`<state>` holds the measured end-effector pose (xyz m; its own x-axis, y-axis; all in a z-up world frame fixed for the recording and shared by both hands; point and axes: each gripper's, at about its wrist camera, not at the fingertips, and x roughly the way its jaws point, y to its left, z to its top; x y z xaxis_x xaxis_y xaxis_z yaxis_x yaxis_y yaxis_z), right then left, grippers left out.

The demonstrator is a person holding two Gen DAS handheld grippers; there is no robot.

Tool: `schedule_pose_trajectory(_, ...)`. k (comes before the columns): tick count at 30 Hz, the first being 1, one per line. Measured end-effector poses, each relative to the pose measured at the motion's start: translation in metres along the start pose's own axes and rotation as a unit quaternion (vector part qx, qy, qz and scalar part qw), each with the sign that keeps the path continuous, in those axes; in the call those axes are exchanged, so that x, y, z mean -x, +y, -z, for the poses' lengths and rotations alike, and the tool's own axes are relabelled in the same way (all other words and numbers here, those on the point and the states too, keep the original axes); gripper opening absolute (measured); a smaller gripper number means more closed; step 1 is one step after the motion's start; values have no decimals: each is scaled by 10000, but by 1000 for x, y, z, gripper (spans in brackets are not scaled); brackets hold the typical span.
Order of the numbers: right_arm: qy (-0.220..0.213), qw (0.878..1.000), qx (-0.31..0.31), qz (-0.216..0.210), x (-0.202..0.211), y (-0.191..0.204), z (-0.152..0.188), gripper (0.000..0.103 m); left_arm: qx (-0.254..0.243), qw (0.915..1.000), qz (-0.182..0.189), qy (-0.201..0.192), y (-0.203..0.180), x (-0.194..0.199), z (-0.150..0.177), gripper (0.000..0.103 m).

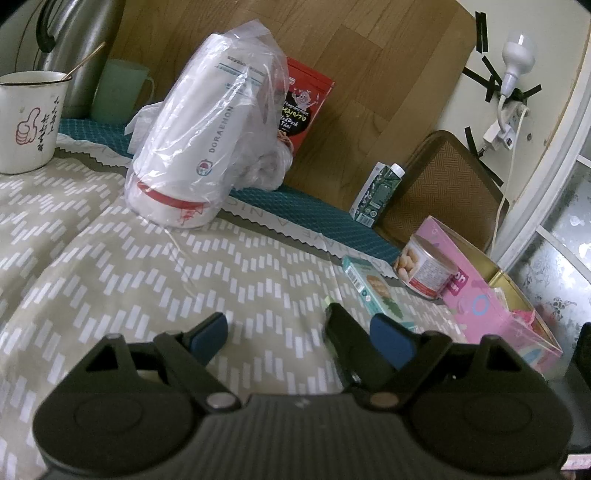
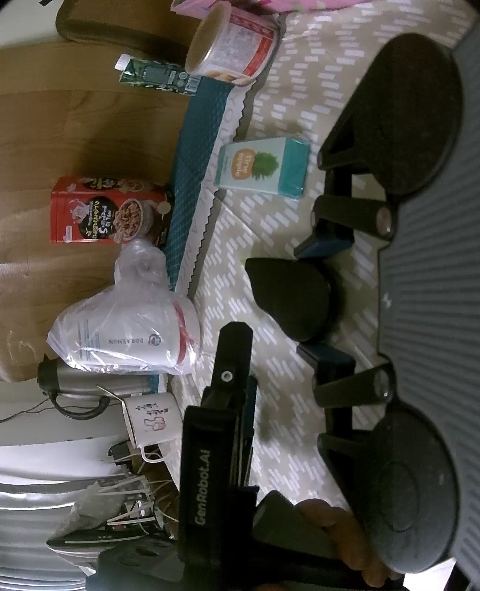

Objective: Organize soft objects
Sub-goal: 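Carry the black case into the pink tin and release it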

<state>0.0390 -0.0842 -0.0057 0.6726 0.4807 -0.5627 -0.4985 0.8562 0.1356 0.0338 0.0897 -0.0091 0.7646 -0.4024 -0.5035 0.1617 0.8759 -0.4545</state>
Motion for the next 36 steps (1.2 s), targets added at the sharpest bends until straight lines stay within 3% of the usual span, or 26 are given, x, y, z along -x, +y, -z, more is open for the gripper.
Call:
schedule_pose_trajectory(6, -43, 9995, -274, -176, 2, -9, 0, 52, 353, 9989, 210, 234, 2, 7, 0, 87)
schedule_pose_trajectory(10, -162, 9982, -507, -262, 13, -14, 5, 51, 728, 9916, 829, 681, -6, 10, 3, 83)
schedule_pose_trajectory(11, -232, 9977, -566, -306, 17, -15, 6, 51, 700, 9903, 934, 756, -13, 10, 4, 81)
schedule_pose_trajectory(14, -428, 9962, -646, -410, 32, -17, 11, 51, 473, 9863, 1231, 986, -40, 2, 3, 60)
schedule_pose_trajectory(16, -548, 9960, -622, -326, 42, -16, 14, 51, 245, 9875, 1179, 1018, -61, -4, 1, 57)
schedule_pose_trajectory(18, -746, 9957, -551, -35, 54, -19, 17, 51, -16, 9877, 1180, 1024, -82, -10, -2, 49)
schedule_pose_trajectory(22, -1198, 9896, -666, 441, 89, -41, 22, 51, -474, 9808, 1561, 1072, -131, -25, -15, 49)
schedule_pose_trajectory(29, -1887, 9640, -653, 1753, 148, -87, 26, 52, -1585, 9625, 1908, 1099, -241, -72, -23, 51)
schedule_pose_trajectory(32, -1863, 9563, -790, 2111, 154, -121, 17, 52, -1805, 9612, 1811, 1033, -272, -101, -29, 64)
schedule_pose_trajectory(36, -1368, 9465, -850, 2795, 126, -179, -2, 53, -1849, 9691, 1297, 991, -284, -129, -31, 64)
